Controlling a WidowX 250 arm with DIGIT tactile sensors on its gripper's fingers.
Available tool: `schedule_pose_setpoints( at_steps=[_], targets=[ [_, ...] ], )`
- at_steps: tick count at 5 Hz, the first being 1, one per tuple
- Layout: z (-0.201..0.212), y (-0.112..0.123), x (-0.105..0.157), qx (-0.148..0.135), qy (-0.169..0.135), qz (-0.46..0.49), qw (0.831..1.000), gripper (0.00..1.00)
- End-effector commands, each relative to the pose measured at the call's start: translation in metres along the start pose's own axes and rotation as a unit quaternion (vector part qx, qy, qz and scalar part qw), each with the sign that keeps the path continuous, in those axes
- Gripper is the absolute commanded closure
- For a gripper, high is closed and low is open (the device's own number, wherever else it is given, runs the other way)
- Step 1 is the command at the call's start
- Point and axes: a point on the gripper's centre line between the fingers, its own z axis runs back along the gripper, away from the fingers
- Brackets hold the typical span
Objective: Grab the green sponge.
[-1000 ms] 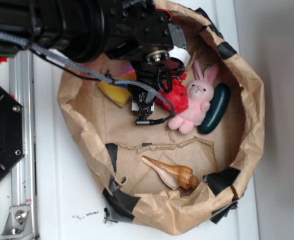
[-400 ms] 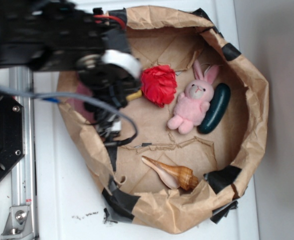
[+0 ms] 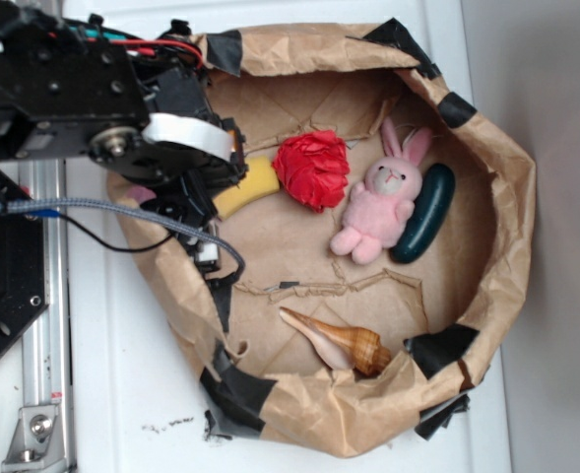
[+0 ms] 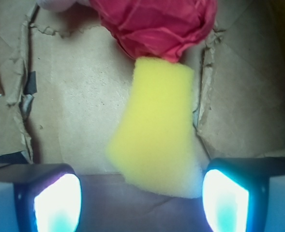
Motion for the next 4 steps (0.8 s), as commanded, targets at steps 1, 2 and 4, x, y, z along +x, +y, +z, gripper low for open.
schedule_pose_setpoints(
  at_steps=[1,2,4],
  targets=[
    [-0.009,0.004,0.004,0.005,-0.012,0.057,0.998,0.00],
    [-0.023,0.005,0.008,-0.008,-0.013,0.072,0.997,0.00],
    [-0.039,0.004,0.019,0.036,-0.025,0.038,0.998,0.00]
  ],
)
